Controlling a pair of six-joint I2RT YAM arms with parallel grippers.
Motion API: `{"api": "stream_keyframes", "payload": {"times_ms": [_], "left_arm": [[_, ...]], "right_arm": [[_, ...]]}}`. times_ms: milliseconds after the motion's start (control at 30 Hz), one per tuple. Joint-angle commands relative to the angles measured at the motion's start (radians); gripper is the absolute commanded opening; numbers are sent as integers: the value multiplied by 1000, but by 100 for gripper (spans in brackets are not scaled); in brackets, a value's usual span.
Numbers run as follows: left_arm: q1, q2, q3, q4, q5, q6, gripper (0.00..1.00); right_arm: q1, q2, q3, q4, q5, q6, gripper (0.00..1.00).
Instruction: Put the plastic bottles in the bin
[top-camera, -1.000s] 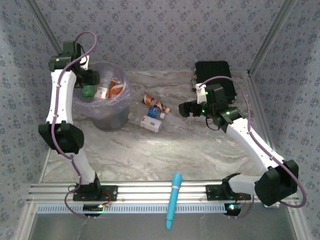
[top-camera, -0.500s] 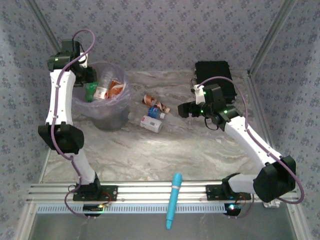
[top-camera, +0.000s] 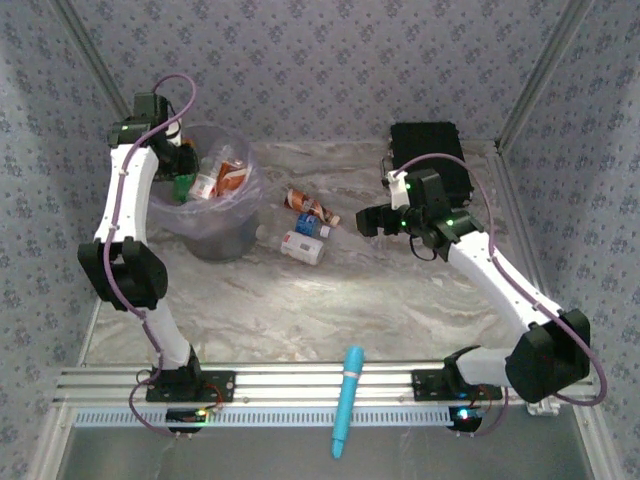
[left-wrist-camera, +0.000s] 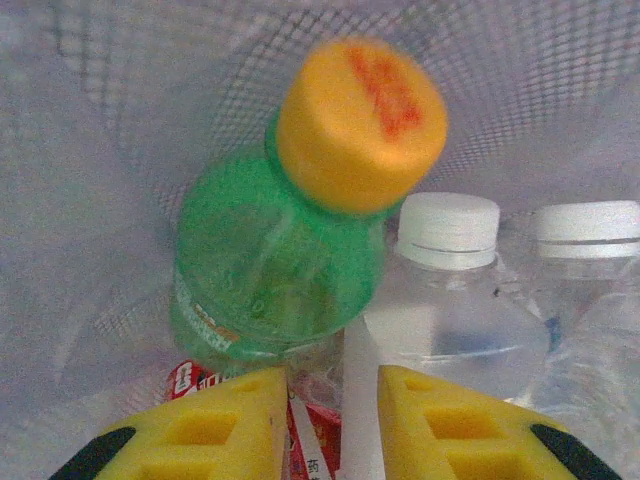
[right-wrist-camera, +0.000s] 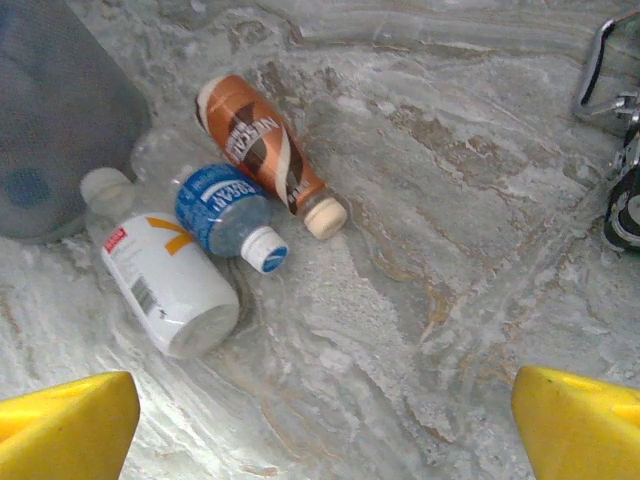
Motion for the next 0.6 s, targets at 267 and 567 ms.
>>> {"api": "stream_keyframes", "payload": {"times_ms": [267,567], "left_arm": [[-20,-232,-2,38,34,-4,75],[-55,-480,-262,200,231,-144,86]], "right_arm": [[40,355,239,-44,88,-100,91],[108,735,553,-151,157,-171,81]]}}
